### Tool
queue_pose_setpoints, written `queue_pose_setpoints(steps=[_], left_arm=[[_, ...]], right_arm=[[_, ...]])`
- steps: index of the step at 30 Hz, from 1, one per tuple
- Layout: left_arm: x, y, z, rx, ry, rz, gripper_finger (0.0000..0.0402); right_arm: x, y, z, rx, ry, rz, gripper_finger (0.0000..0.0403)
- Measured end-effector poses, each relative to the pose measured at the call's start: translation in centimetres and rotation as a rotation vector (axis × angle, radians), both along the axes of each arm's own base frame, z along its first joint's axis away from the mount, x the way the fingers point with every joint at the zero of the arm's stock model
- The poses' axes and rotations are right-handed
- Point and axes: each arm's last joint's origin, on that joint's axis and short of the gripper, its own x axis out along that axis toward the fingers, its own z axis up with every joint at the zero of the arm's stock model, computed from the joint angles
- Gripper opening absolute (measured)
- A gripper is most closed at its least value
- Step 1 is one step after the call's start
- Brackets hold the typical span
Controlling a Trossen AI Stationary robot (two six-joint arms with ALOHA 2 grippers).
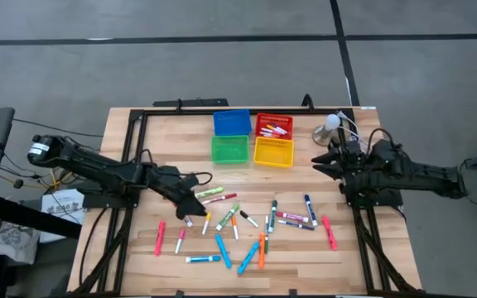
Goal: Pick & Place Markers
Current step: Put the pink highlighter into the red bin
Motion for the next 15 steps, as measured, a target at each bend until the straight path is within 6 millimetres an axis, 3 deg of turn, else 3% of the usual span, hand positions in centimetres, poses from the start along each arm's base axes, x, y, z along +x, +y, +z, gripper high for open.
queue_pose_setpoints(steps=[7, 15], left_arm=[[-0.8, -1.2, -0.7, -0.167, 0.201, 0.076, 0.0177], [-2.1, -4.3, -1.0, -0.272, 0.315, 0.151, 0.0177]], right_arm=[[-1.1, 0.0, -0.7, 0.002, 0.045, -0.029, 0.0098], [-1.1, 0.0, -1.3, 0.017, 0.107, -0.033, 0.0098]])
